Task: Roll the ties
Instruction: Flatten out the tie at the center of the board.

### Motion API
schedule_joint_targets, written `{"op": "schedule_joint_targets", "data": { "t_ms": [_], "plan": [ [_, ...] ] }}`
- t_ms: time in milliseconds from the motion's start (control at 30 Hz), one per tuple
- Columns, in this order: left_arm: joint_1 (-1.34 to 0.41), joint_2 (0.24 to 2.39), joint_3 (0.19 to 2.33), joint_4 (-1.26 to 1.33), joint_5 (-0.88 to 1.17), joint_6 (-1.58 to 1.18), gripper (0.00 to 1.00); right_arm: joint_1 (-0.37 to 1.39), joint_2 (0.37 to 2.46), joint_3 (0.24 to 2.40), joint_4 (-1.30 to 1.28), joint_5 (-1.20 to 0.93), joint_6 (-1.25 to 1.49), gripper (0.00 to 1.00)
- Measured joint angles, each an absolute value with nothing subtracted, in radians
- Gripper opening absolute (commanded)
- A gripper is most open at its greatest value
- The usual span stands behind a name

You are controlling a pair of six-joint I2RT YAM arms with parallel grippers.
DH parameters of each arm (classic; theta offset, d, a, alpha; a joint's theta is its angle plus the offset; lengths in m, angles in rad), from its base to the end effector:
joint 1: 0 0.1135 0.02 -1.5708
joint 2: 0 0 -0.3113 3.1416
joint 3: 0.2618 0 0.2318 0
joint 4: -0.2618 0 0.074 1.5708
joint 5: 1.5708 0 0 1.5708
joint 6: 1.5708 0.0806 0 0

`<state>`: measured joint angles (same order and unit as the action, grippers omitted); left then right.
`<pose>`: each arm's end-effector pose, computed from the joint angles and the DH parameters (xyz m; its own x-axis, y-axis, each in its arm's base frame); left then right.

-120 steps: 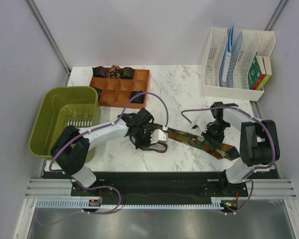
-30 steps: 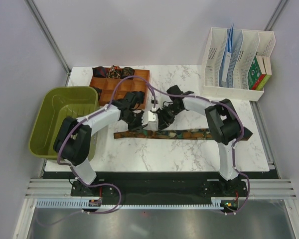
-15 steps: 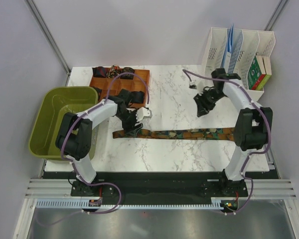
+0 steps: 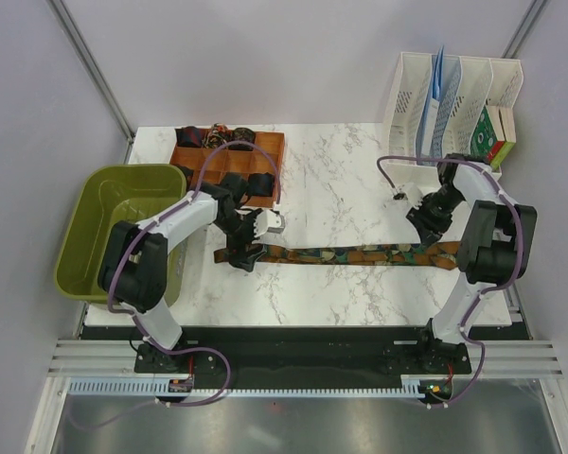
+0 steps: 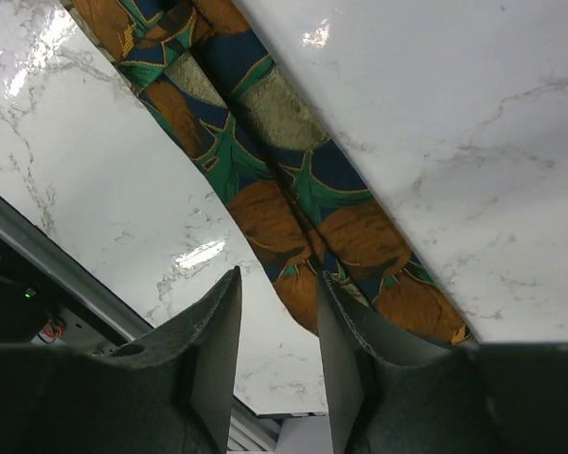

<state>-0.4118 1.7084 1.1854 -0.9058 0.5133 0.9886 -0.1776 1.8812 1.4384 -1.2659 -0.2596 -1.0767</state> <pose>0.2655 -0.1592 0.2192 -0.1544 0.8614 -0.4839 0.9845 0.0927 -0.1491 0.3208 -0.0366 0.2177 -0.6433 -0.7490 -0.1586 -0.7609 0.6023 0.2416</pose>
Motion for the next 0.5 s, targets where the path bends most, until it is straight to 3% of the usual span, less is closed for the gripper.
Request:
{"op": "schedule_joint_targets", "data": {
  "t_ms": [267,500],
  "plan": [
    [-0.412,1.769,1.163,-0.890,0.473,1.007,1.00,-0.141,1.890,1.337,-1.189,-0.226,-1.090,0.43],
    [-0.412,1.794,1.163,-0.877,0.446,1.017,1.00,-0.108,1.896,1.256,-1.089,-0.188,-1.100,0.29]
  ]
}}
